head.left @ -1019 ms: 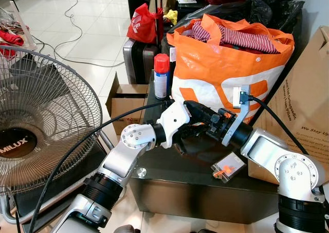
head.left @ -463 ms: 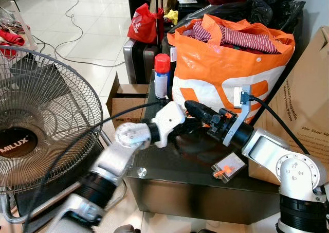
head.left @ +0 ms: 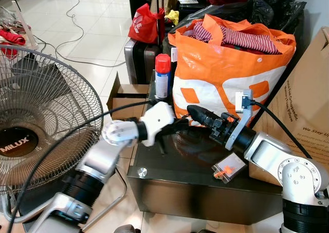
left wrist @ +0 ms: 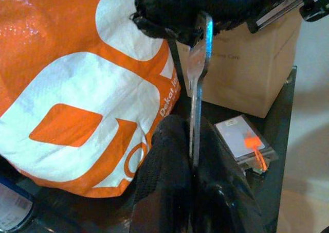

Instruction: Hang keys on a hook

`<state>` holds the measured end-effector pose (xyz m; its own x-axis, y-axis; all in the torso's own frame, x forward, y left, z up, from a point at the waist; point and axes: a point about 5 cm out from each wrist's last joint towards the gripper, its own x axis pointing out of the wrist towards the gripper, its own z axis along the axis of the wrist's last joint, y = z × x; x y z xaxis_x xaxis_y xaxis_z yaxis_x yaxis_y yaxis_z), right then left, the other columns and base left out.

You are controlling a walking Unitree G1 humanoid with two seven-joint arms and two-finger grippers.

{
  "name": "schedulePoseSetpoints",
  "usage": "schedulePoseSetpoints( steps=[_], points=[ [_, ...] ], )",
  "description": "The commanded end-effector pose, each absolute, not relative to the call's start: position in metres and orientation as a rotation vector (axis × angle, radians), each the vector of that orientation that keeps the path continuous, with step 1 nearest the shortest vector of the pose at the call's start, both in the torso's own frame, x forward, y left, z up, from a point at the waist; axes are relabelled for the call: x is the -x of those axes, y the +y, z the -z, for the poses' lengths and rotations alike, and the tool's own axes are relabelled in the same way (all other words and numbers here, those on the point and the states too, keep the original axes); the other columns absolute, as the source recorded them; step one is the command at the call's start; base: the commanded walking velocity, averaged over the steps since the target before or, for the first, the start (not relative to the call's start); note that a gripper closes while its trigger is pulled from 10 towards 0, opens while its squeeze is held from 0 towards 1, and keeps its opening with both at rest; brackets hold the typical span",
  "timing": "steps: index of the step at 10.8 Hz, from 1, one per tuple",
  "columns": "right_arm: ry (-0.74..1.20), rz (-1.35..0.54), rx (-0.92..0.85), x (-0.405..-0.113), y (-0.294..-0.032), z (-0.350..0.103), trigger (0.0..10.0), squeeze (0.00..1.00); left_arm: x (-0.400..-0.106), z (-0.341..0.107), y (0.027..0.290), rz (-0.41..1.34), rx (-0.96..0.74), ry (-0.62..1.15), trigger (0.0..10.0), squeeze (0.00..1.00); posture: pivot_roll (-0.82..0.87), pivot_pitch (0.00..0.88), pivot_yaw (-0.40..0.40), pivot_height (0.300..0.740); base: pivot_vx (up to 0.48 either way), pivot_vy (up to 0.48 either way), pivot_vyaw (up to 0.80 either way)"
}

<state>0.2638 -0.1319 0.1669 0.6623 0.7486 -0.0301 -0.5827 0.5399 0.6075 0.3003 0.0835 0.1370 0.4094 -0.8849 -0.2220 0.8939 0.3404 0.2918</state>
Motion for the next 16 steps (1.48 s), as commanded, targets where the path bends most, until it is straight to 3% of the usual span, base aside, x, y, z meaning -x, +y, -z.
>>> schedulePoseSetpoints(
  steps=[1,2,4,5,12,13,14,15,16],
  points=[
    [0.285,-0.817,-0.583,-0.262,-0.131,-0.170,2.7,0.00,-0.302,-0.143,0.084,1.156,-0.417,0.008,0.0,0.00,-0.04,0.000,0.012,0.740,0.000,0.000,0.00],
    [0.285,-0.817,-0.582,-0.261,-0.131,-0.170,2.8,0.00,-0.302,-0.143,0.085,1.154,-0.419,0.010,0.0,0.00,-0.04,0.000,0.012,0.740,0.000,0.000,0.00],
    [0.282,-0.813,-0.572,-0.261,-0.132,-0.170,5.6,0.00,-0.303,-0.143,0.082,1.134,-0.419,-0.002,0.0,0.00,-0.04,0.000,0.010,0.740,0.000,0.000,0.00],
    [0.281,-0.815,-0.568,-0.261,-0.131,-0.170,9.7,0.00,-0.303,-0.145,0.080,1.128,-0.411,-0.015,0.0,0.00,-0.05,0.000,0.010,0.740,0.000,0.000,0.00],
    [0.242,-0.883,-0.549,-0.256,-0.122,-0.179,10.0,0.00,-0.308,-0.147,0.074,1.099,-0.448,-0.050,0.0,0.00,-0.05,0.000,0.008,0.740,0.000,0.000,0.00],
    [0.242,-0.891,-0.553,-0.255,-0.121,-0.179,8.9,0.00,-0.308,-0.147,0.071,1.101,-0.446,-0.058,0.0,0.00,-0.05,0.000,0.008,0.740,0.000,0.000,0.00],
    [0.243,-0.901,-0.563,-0.255,-0.119,-0.179,2.6,0.00,-0.307,-0.147,0.068,1.100,-0.446,-0.070,10.0,0.00,-0.05,0.000,0.009,0.740,0.000,0.000,0.00],
    [0.242,-0.901,-0.568,-0.255,-0.119,-0.179,0.0,0.00,-0.307,-0.147,0.067,1.102,-0.426,-0.067,10.0,0.00,-0.05,0.000,0.008,0.740,0.000,0.000,0.00],
    [0.242,-0.898,-0.570,-0.255,-0.119,-0.179,0.0,0.00,-0.305,-0.147,0.067,1.116,-0.406,-0.059,10.0,1.00,-0.05,0.000,0.006,0.740,0.000,0.000,0.00]
  ],
)
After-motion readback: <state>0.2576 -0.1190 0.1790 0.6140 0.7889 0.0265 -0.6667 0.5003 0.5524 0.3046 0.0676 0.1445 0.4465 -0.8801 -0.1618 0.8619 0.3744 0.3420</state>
